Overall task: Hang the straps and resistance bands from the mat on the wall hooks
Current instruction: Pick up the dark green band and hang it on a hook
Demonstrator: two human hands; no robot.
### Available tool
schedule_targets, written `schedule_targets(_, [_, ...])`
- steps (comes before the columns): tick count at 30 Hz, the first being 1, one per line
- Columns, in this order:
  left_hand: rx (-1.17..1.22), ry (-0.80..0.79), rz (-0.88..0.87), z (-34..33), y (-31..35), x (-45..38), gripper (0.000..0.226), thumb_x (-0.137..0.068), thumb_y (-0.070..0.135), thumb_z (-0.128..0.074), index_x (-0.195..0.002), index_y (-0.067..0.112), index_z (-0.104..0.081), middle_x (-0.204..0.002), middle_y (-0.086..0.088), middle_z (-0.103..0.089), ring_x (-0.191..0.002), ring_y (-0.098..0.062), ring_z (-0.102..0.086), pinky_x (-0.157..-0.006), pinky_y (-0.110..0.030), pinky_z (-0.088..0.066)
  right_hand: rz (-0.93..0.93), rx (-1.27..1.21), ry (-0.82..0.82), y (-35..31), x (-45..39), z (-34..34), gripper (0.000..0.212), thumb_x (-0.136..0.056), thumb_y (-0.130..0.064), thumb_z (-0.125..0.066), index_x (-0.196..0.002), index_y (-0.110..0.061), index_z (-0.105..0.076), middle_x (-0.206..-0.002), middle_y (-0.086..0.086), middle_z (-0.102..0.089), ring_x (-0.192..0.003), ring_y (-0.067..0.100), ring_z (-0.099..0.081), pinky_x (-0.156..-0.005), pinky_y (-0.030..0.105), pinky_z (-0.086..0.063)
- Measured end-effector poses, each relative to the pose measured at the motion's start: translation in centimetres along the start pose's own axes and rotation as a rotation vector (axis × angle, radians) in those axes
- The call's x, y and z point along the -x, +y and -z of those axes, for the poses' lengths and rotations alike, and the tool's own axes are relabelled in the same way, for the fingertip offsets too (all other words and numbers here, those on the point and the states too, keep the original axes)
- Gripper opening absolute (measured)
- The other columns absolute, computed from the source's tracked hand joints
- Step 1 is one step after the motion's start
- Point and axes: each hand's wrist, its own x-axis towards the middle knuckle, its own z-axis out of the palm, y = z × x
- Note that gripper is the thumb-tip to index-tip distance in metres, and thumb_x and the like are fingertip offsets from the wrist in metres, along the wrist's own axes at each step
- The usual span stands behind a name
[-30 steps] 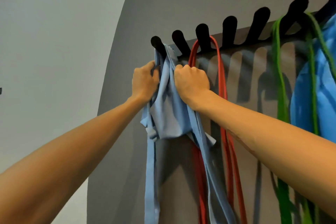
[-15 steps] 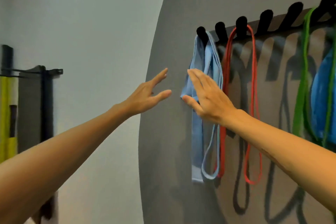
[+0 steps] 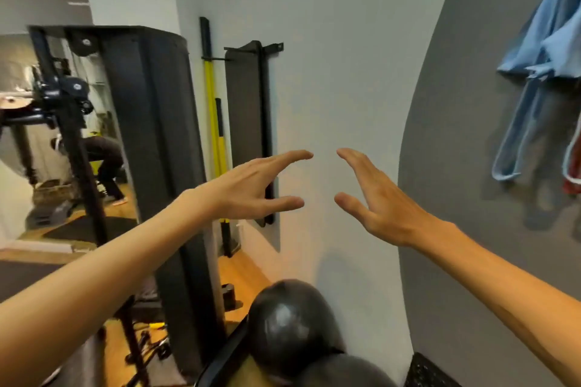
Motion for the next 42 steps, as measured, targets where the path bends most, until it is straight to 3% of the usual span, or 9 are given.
schedule_targets(9, [0.116,-0.062,0.430,-2.6,0.4,28.2,0.082,-0.088,0.054,-0.060,-0.152,0.036,-0.014,-0.157,0.015,-0.024,-0.142,0.001,-0.026,-0.114,-0.027,-0.027,0.189,-0.430,-0.322,-14.2,5.4,-14.8,0.087,-0.081,-0.052,-0.069,-0.150,-0.034,-0.020,-0.159,-0.015,-0.020,-0.145,0.002,-0.020,-0.116,0.026,-0.023])
schedule_targets(13, [0.157,-0.009,0.640,-4.7,3.4,38.2,0.083,-0.086,0.055,-0.061,-0.152,0.031,-0.018,-0.157,0.015,-0.025,-0.141,0.003,-0.026,-0.111,-0.025,-0.030,0.267,-0.554,-0.472,-18.6,7.2,-19.8,0.092,-0.076,-0.052,-0.070,-0.151,-0.031,-0.022,-0.158,-0.016,-0.022,-0.142,-0.007,-0.019,-0.110,0.003,-0.015])
schedule_targets(16, [0.184,0.078,0.835,-6.0,6.9,44.8,0.086,-0.082,0.057,-0.063,-0.151,0.030,-0.021,-0.156,0.013,-0.028,-0.140,0.000,-0.030,-0.105,-0.028,-0.039,0.327,-0.637,-0.606,-21.7,7.6,-23.5,0.099,-0.075,-0.043,-0.078,-0.154,-0.026,-0.019,-0.157,-0.016,-0.023,-0.141,-0.009,-0.019,-0.107,0.000,-0.016])
schedule_targets(23, [0.212,0.165,1.301,-6.8,16.9,56.7,0.096,-0.076,0.058,-0.069,-0.151,0.037,-0.014,-0.156,0.014,-0.026,-0.139,0.001,-0.029,-0.104,-0.027,-0.042,0.612,-0.698,-0.873,-30.6,9.0,-29.7,0.108,-0.072,-0.041,-0.082,-0.154,-0.028,-0.014,-0.160,-0.013,-0.018,-0.146,0.003,-0.017,-0.116,0.026,-0.023])
schedule_targets(26, [0.212,0.232,1.450,-6.7,21.4,60.7,0.099,-0.075,0.055,-0.073,-0.151,0.037,-0.012,-0.157,0.017,-0.022,-0.140,0.002,-0.026,-0.103,-0.018,-0.036,0.734,-0.770,-0.974,-34.6,10.6,-31.4,0.108,-0.073,-0.042,-0.080,-0.155,-0.027,-0.012,-0.160,-0.015,-0.017,-0.145,-0.002,-0.014,-0.114,0.017,-0.019])
schedule_targets(29, [0.180,0.325,1.593,-7.0,25.5,63.2,0.102,-0.073,0.051,-0.077,-0.152,0.034,-0.015,-0.156,0.016,-0.023,-0.141,0.002,-0.026,-0.106,-0.026,-0.033,0.818,-0.820,-1.059,-38.2,12.7,-32.6,0.107,-0.075,-0.042,-0.080,-0.155,-0.029,-0.011,-0.160,-0.016,-0.017,-0.142,-0.007,-0.013,-0.107,0.003,-0.014])
schedule_targets(34, [0.036,0.523,1.801,-7.1,32.0,65.0,0.103,-0.071,0.045,-0.080,-0.151,0.030,-0.018,-0.151,0.018,-0.027,-0.137,0.005,-0.029,-0.101,-0.015,-0.035,0.961,-0.866,-1.175,-45.4,15.7,-34.0,0.106,-0.075,-0.043,-0.080,-0.155,-0.029,-0.011,-0.161,-0.008,-0.018,-0.147,0.005,-0.016,-0.118,0.029,-0.022])
schedule_targets(39, [-0.083,0.740,1.946,-7.2,37.6,67.4,0.105,-0.069,0.051,-0.081,-0.151,0.030,-0.019,-0.151,0.015,-0.029,-0.138,0.002,-0.030,-0.097,-0.032,-0.048,1.085,-0.925,-1.252,-52.6,19.3,-34.5,0.103,-0.077,-0.038,-0.079,-0.154,-0.028,-0.011,-0.158,-0.011,-0.021,-0.138,-0.003,-0.020,-0.103,0.004,-0.020])
schedule_targets(42, [-0.113,0.829,2.026,-7.4,40.3,69.4,0.109,-0.063,0.057,-0.077,-0.151,0.031,-0.019,-0.153,0.022,-0.023,-0.138,0.005,-0.029,-0.097,-0.036,-0.049,1.156,-0.938,-1.268,-56.4,21.6,-34.9,0.102,-0.077,-0.043,-0.078,-0.154,-0.030,-0.012,-0.159,-0.010,-0.022,-0.144,0.004,-0.019,-0.116,0.030,-0.024])
